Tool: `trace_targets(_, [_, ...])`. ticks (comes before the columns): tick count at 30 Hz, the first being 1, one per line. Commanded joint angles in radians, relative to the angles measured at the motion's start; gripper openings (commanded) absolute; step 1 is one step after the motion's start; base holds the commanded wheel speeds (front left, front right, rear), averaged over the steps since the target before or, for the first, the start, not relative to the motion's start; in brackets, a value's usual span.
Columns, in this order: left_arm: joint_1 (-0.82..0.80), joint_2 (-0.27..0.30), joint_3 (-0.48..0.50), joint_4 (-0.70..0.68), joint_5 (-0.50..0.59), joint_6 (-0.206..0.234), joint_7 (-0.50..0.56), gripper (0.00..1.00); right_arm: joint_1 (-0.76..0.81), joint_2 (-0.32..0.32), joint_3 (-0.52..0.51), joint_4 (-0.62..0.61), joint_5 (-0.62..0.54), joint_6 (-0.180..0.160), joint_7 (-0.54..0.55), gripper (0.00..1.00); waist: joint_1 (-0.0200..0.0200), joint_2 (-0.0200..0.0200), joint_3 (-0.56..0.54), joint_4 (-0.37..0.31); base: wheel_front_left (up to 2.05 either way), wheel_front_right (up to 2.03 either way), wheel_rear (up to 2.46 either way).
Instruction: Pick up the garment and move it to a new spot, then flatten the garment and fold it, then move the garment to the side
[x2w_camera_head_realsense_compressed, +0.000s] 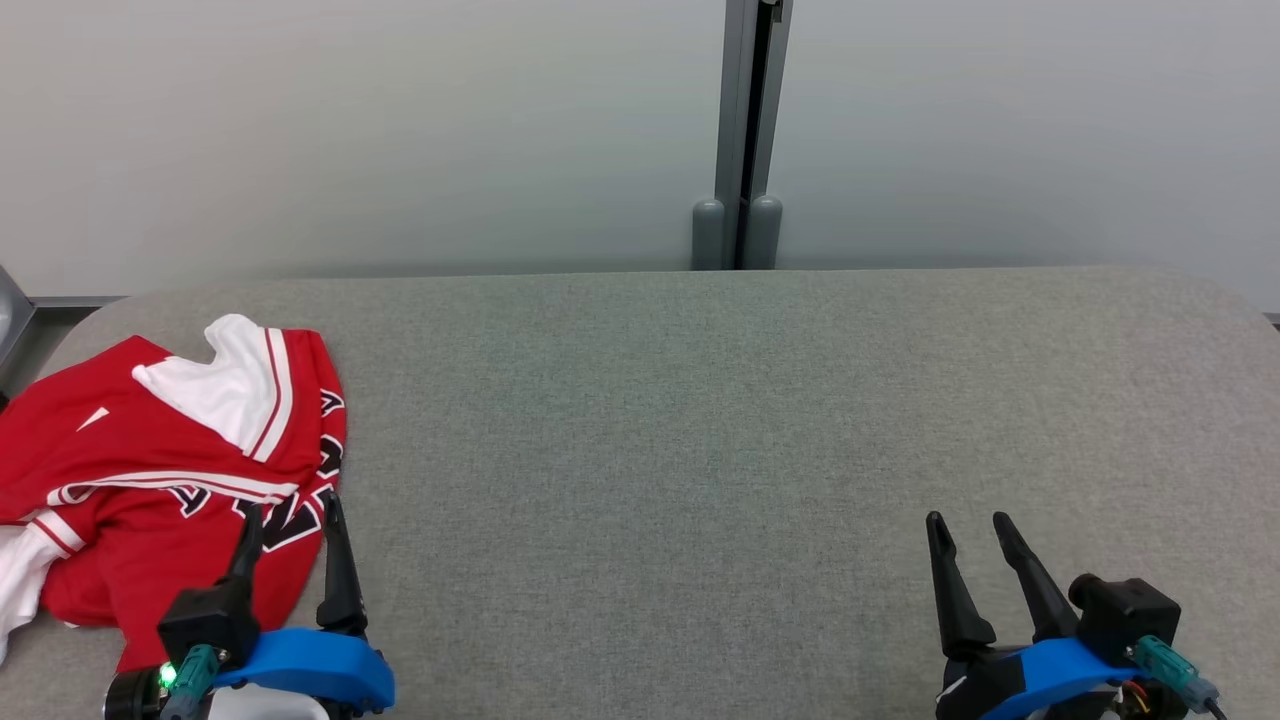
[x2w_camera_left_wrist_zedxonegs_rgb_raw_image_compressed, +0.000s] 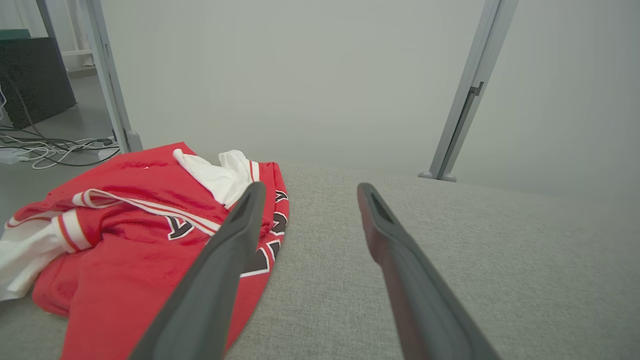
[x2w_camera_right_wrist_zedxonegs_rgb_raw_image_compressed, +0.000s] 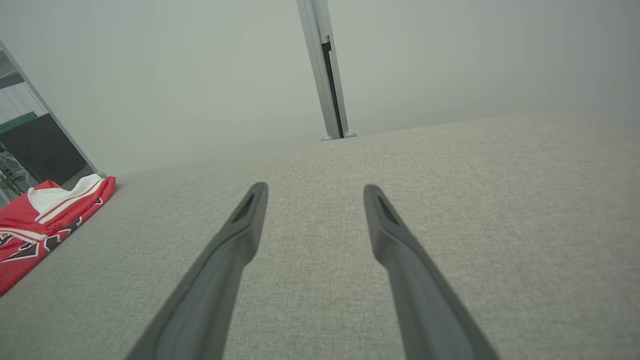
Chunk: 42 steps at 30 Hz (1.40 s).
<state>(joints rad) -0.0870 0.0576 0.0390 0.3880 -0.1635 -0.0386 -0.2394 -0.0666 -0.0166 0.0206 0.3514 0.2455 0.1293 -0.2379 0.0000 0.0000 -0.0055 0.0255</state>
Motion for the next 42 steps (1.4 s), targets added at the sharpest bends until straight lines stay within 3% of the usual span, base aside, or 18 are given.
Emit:
trace_targets(1, [-0.016, 0.005, 0.005, 0.002, 0.017, 0.004, -0.008, 1.0, -0.012, -0.009, 0.002, 0.002, -0.021, 0.002, -0.007, 1.0, 0.0, 0.0, 0.0, 0.002, 0.0, 0.0, 0.0])
trace_targets(13, [-0.001, 0.004, 0.024, -0.001, 0.074, 0.02, -0.028, 1.0, -0.007, -0.009, -0.011, 0.02, -0.097, 0.003, -0.03, 1.0, 0.0, 0.0, -0.005, 0.011, 0.0, 0.0, 0.0])
trace_targets(30, [-0.011, 0.011, 0.015, 0.003, 0.038, 0.037, -0.019, 1.0, 0.002, -0.009, -0.021, 0.014, -0.092, 0.003, -0.03, 1.0, 0.0, 0.0, -0.007, 0.014, 0.0, 0.0, 0.0])
trace_targets(37, [-0.007, 0.02, 0.015, -0.015, 0.036, 0.051, -0.009, 1.0, -0.011, -0.009, -0.008, 0.025, -0.083, 0.003, -0.029, 1.0, 0.0, 0.0, -0.007, 0.042, 0.0, 0.0, 0.0])
trace_targets(42, [-0.016, 0.029, 0.013, -0.033, 0.034, 0.053, -0.002, 1.0, -0.019, -0.009, 0.0, 0.024, -0.083, 0.003, -0.029, 1.0, 0.0, 0.0, -0.004, 0.097, 0.0, 0.0, 0.0])
